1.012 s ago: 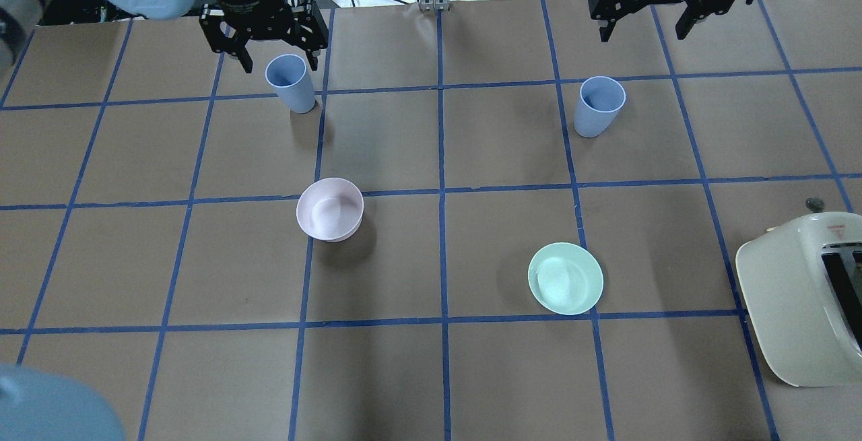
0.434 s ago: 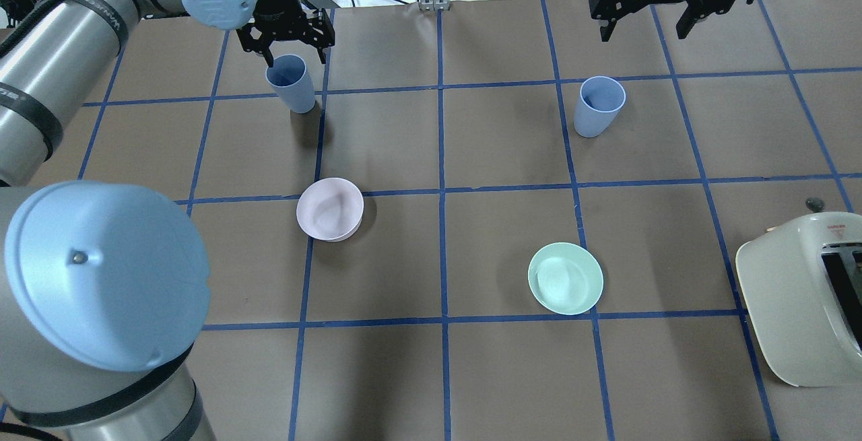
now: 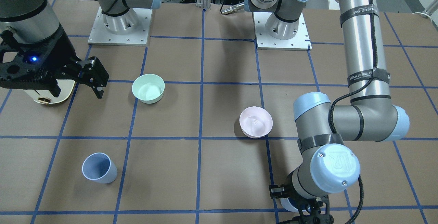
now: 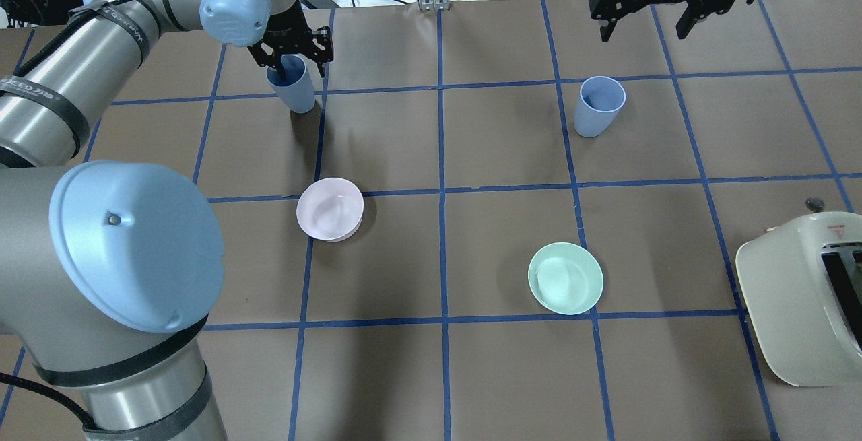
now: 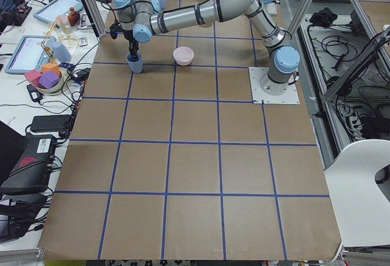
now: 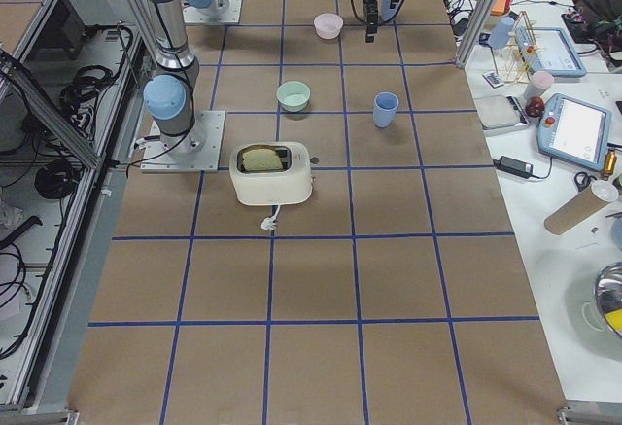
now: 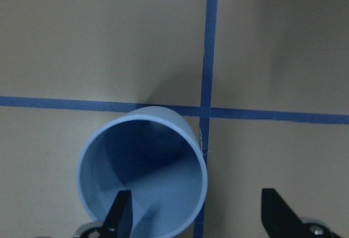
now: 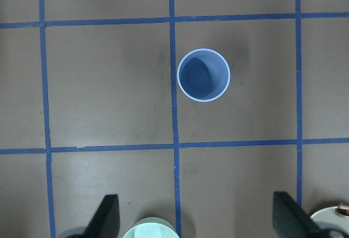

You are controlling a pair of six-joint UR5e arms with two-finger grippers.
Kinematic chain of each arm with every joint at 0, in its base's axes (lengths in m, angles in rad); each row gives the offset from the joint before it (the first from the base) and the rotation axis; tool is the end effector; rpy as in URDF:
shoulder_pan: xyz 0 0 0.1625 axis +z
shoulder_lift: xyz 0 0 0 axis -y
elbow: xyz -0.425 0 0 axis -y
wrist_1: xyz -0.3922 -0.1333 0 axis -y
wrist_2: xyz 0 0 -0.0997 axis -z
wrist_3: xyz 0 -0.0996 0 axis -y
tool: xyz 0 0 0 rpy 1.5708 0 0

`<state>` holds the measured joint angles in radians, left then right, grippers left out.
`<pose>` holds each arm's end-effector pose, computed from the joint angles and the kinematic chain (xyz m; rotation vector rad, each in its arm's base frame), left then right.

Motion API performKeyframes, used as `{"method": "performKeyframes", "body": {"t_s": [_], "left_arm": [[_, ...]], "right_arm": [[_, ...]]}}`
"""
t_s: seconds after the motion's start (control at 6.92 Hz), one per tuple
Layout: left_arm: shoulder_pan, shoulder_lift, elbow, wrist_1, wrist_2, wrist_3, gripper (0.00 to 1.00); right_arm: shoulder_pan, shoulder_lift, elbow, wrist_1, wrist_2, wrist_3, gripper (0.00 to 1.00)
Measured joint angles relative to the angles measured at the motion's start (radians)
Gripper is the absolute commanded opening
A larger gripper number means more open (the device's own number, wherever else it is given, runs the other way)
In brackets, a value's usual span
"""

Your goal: Stack blue cups with both arms

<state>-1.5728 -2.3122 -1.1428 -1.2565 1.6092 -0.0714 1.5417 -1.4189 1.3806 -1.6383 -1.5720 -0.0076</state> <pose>-0.1310 -0.7596 0.2556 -0.1077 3.1014 -0.0036 0.1167 -0.5695 0.5091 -0.0338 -3.1339 0.1659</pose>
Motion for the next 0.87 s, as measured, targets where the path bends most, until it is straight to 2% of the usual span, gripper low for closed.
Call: {"method": "performKeyframes", "body": {"t_s": [0.43, 0.72, 0.87], "left_arm": [[-0.030, 0.015, -0.001, 0.008, 0.002, -0.012, 0.00], [-0.154, 0.065, -0.002, -0.014, 0.001, -0.100, 0.00], [-0.236, 0.062, -0.007, -0.007, -0.003, -0.207, 0.00]], "right_arm": [[0.001, 0.000, 0.000, 0.000, 0.001, 0.000, 1.00], [0.001, 0.000, 0.000, 0.000, 0.001, 0.000, 1.00], [0.001, 0.000, 0.000, 0.000, 0.001, 0.000, 1.00]]}}
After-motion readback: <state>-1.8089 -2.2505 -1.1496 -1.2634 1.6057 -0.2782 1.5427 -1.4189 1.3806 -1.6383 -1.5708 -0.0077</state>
